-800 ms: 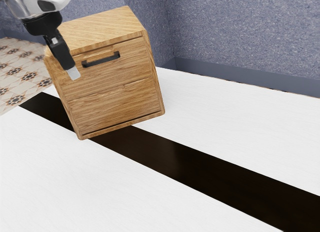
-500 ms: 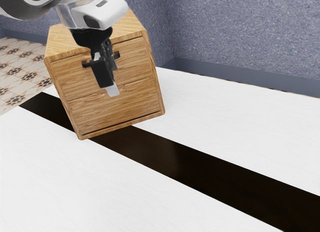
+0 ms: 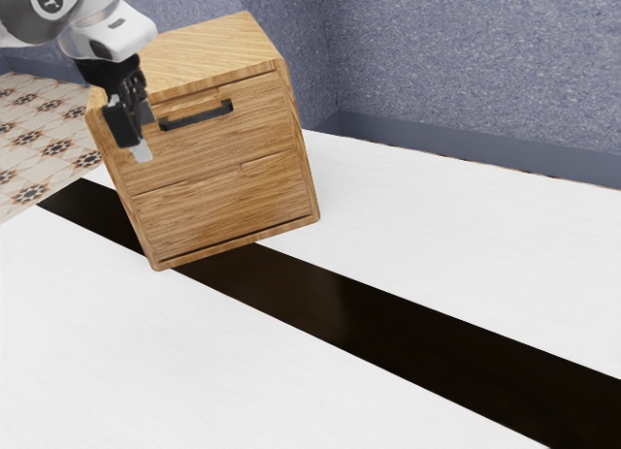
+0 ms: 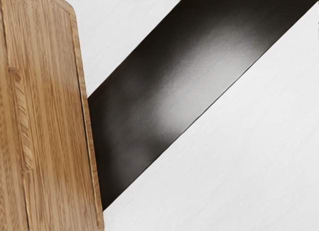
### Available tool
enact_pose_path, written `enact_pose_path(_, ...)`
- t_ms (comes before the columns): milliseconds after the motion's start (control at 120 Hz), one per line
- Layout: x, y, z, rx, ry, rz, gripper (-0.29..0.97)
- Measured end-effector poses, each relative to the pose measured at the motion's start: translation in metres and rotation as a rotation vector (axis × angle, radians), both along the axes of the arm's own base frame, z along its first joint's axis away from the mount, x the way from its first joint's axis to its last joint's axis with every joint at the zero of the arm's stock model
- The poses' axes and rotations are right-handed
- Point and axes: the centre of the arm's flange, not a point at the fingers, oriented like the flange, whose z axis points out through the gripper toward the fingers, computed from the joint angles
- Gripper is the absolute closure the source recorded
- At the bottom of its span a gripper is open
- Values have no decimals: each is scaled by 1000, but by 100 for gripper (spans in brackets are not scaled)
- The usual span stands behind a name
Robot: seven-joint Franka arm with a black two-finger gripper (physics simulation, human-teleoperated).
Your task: Pull the drawer handle with one arm to open the drawer
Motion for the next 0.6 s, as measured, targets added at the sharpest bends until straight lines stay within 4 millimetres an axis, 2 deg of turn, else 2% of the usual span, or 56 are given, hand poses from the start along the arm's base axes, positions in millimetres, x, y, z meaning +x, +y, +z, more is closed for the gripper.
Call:
enact_pose_path(100,23,-14,3,-4,-39,-90,0)
enact_pose_path(267,39,-14,-7,-15,-45,-136,0)
enact_pose_path(333,46,-13,2,4,-81,-140,0)
enact_pose_path(367,53,-10,-1,9,-85,-139,1)
enact_pose_path(450,67,-6,-11,17,-86,-138,11)
enact_pose_path(600,75,8,-16,43,-94,-115,32)
